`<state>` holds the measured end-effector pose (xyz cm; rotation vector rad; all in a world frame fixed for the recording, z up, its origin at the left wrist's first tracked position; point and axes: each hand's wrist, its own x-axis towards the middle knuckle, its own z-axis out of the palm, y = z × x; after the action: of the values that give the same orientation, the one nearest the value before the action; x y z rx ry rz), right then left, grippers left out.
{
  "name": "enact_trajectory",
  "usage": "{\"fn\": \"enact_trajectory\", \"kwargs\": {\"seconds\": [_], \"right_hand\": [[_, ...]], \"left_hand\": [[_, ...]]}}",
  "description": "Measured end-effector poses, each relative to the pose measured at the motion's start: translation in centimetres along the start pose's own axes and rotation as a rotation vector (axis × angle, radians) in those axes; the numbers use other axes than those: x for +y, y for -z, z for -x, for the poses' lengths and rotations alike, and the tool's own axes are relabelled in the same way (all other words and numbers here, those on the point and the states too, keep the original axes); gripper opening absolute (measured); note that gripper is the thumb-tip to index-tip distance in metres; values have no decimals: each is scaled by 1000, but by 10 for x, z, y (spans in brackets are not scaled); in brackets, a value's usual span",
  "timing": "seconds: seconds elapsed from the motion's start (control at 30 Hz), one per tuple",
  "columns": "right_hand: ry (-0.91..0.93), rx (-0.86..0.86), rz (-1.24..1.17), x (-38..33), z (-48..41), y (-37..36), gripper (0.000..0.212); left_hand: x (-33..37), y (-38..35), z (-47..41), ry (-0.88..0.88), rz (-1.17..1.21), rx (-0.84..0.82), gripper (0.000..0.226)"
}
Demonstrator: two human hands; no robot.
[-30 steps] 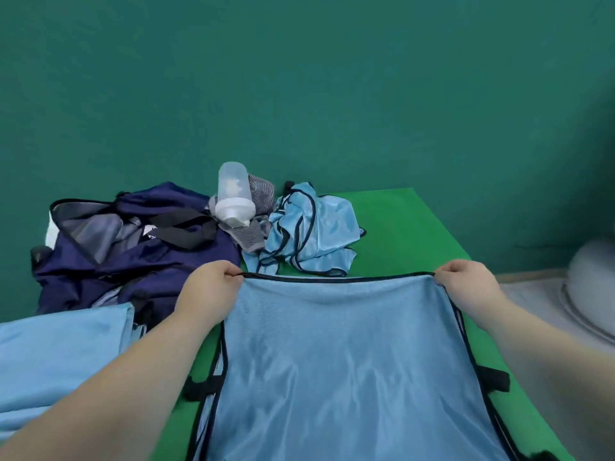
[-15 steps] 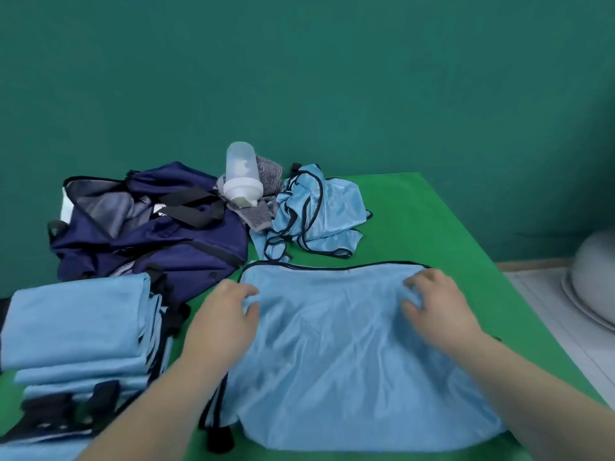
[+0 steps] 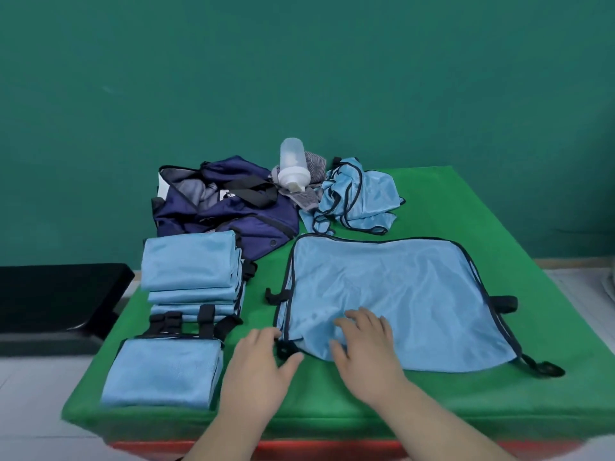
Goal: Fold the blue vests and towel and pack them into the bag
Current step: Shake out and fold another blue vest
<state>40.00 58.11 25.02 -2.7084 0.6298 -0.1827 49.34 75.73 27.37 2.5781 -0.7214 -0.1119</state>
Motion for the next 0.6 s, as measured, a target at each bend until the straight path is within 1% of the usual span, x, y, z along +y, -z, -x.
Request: {"fn": "enact_trajectory", "kwargs": {"seconds": [0.07,0.1,0.17,0.27,0.43,0.5,0.6], "right_hand": [[3,-11,42,0,4,-8,67],[3,-13,63,1,5,-10,65],[5,-12,88,0,6,-12,63],[1,-15,102,-3,6,-12,61],[-17,-12,116,-3,5,-14,55],[-13,0,114,-4,5,-14,54],[3,-7,118,-4,6,-15,51]], "left_hand": [[1,-2,-3,4,-57,3,57],[1,-3,-6,2,-92,7,54],[3,-5,-9,-15,-148,22,42],[0,-5,-12,-66,-169,40,25],[-17,14,-21,-106,-205,68,24],[-22,23,-22,-130,-280,42,22],[-18,31,-19,-162,-429,-41,21]]}}
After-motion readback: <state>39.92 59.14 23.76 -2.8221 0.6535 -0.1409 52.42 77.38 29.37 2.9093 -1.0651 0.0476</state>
